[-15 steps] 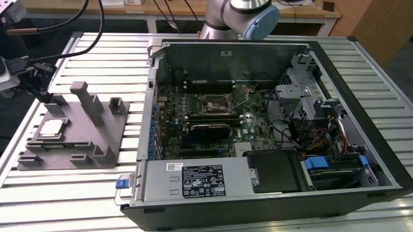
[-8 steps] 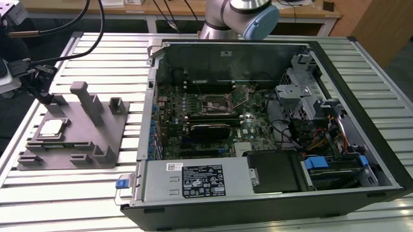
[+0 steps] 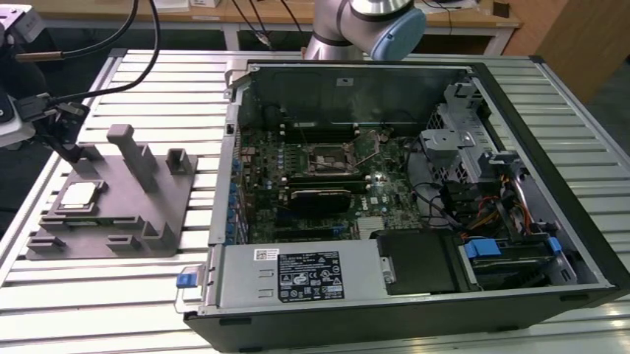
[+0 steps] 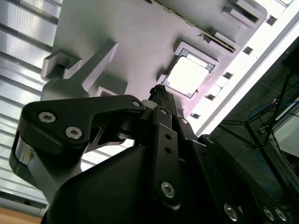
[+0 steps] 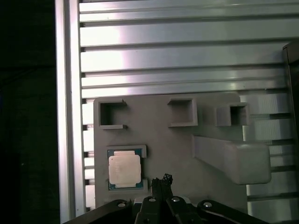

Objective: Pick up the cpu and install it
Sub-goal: 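Pick up the cpu and move it towards the insertion slot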

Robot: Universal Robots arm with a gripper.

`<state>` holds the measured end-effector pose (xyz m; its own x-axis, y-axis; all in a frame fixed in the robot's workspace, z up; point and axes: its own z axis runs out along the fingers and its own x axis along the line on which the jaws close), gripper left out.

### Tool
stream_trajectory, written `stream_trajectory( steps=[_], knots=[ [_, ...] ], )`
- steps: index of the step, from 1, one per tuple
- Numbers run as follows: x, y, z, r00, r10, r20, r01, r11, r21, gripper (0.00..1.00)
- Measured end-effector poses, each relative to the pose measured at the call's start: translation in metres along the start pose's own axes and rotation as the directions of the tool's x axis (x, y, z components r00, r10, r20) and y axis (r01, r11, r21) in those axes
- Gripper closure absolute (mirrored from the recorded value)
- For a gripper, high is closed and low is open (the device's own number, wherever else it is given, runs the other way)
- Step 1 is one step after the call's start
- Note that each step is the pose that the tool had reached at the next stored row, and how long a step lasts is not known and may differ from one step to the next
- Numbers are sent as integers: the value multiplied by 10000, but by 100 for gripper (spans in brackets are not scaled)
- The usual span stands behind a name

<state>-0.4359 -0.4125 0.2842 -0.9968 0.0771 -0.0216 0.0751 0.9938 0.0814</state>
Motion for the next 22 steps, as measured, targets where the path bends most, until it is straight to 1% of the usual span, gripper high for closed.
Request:
stream_trajectory(
  steps=[16, 22],
  knots=[
    [5, -7, 88, 10000, 0, 0, 0, 10000, 0, 89],
    [7, -11, 132, 10000, 0, 0, 0, 10000, -1, 89]
  ],
)
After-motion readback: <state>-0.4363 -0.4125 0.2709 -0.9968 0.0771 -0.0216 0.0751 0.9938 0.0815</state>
